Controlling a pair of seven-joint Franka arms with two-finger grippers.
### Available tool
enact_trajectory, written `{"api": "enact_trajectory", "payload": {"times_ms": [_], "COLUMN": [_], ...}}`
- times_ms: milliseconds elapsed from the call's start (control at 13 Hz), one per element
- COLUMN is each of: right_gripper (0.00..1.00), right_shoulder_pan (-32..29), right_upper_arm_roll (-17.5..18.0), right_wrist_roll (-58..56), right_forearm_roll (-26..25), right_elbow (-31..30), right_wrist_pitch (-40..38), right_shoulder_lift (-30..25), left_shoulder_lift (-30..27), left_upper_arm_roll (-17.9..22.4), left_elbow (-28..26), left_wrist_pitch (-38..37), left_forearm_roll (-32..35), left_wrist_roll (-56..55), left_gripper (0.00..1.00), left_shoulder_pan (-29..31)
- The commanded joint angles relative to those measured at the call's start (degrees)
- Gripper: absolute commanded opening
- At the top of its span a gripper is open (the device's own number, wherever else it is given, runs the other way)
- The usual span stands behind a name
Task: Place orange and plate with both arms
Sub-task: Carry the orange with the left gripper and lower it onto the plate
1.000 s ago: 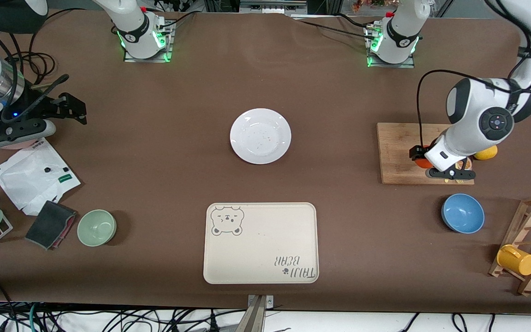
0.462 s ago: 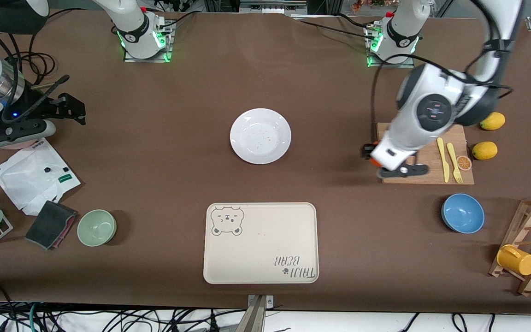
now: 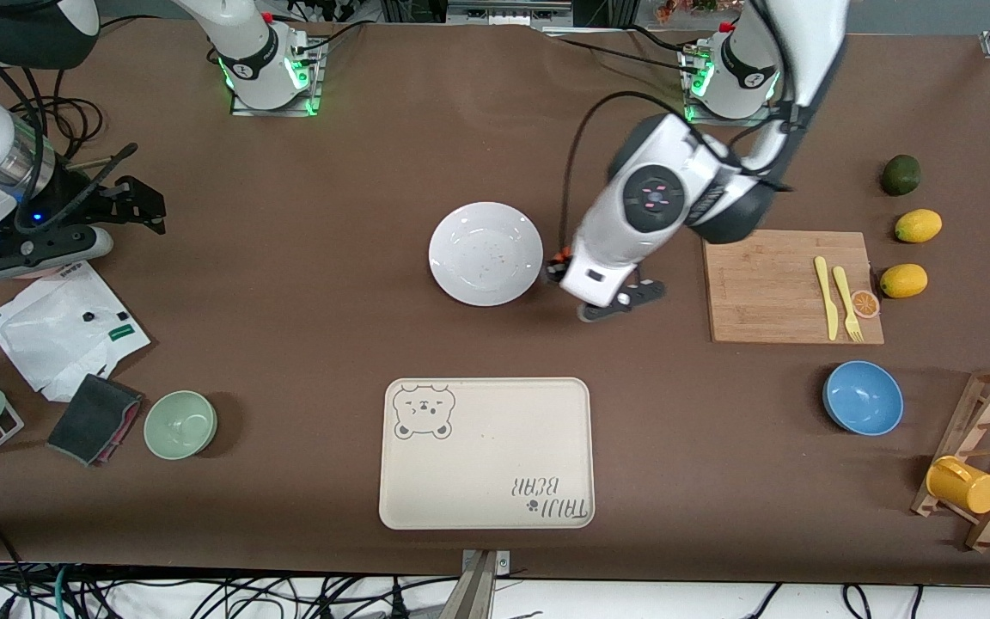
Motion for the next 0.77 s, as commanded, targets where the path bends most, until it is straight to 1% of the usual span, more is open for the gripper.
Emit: {"api": "enact_trajectory", "payload": {"times_ms": [0, 154, 308, 538, 692], "right_gripper": [1.00, 1.00, 1.00, 1.00, 1.00], "right_shoulder_pan": [0.4, 0.3, 0.3, 0.3, 0.3], "right_upper_arm_roll": [0.1, 0.0, 0.0, 0.0, 0.0], "right_wrist_roll": [0.7, 0.7, 0.7, 0.7, 0.7], "right_forearm_roll": [-1.1, -1.0, -1.0, -1.1, -1.1], "right_elbow": [0.5, 0.6, 0.6, 0.5, 0.6], "right_wrist_pitch": [0.1, 0.2, 0.3, 0.3, 0.3], "right_shoulder_lift": [0.5, 0.5, 0.6, 0.6, 0.6], "left_shoulder_lift": [5.5, 7.6, 10.2, 13.2, 15.1], "left_upper_arm_roll": [0.8, 0.8, 0.9, 1.0, 1.1], "left_elbow": [4.3, 4.3, 4.3, 4.3, 4.2], "left_wrist_pitch": [-1.0, -0.8, 2.8, 11.0, 13.7], "left_forearm_roll": [-1.5, -1.6, -1.1, -1.2, -0.7], "left_wrist_roll": [-13.1, -18.0, -19.4, -20.0, -19.9], "left_gripper": [0.14, 0.14, 0.14, 0.14, 0.14], "left_shoulder_pan": [-5.9, -9.3, -12.1, -12.4, -12.9]}}
